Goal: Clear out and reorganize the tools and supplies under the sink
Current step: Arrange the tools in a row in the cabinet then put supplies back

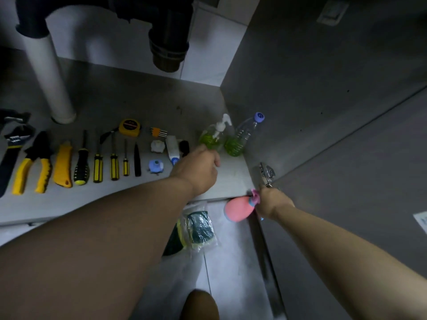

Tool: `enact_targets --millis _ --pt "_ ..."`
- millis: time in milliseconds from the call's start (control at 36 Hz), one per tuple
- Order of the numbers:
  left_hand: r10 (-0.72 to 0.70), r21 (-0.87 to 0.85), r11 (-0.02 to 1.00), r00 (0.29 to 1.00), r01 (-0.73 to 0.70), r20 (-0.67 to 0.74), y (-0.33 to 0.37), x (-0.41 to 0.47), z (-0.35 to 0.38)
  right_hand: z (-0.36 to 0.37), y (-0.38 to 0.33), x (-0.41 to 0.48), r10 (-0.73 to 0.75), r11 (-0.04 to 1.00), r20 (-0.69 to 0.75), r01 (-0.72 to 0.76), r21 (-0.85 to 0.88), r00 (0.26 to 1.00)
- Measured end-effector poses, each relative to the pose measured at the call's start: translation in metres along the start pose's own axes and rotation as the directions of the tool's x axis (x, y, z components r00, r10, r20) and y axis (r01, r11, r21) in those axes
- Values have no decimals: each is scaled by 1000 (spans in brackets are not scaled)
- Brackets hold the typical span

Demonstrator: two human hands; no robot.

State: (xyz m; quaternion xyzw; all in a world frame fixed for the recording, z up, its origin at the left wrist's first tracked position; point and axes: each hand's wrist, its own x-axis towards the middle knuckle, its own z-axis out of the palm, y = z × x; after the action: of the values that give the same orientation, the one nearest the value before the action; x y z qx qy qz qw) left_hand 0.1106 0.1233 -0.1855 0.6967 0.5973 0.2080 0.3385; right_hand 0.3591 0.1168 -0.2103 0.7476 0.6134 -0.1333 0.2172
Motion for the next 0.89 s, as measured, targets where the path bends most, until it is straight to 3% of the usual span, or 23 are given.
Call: enact_targets --millis 194,417,583,694,889 --pt "59 84 995 998 -59 1 4 -12 5 23 0 -8 65 997 -178 -59 38 982" --pt "76 147 987 996 -70 -36 3 -20 -11 0 0 -29 -76 997 -226 67 -48 971" --pt "64 176 983 996 -52 -63 1 -23 -20 -58 -3 -51 -163 986 -277 167 -9 947" --pt "64 198 979 996 -51 -60 -1 -27 -22 -94 -5 -48 -74 987 -392 125 105 917" --pt "75 232 971 995 -60 -58 -13 -27 -25 -112 -15 -16 46 973 -421 55 223 906"
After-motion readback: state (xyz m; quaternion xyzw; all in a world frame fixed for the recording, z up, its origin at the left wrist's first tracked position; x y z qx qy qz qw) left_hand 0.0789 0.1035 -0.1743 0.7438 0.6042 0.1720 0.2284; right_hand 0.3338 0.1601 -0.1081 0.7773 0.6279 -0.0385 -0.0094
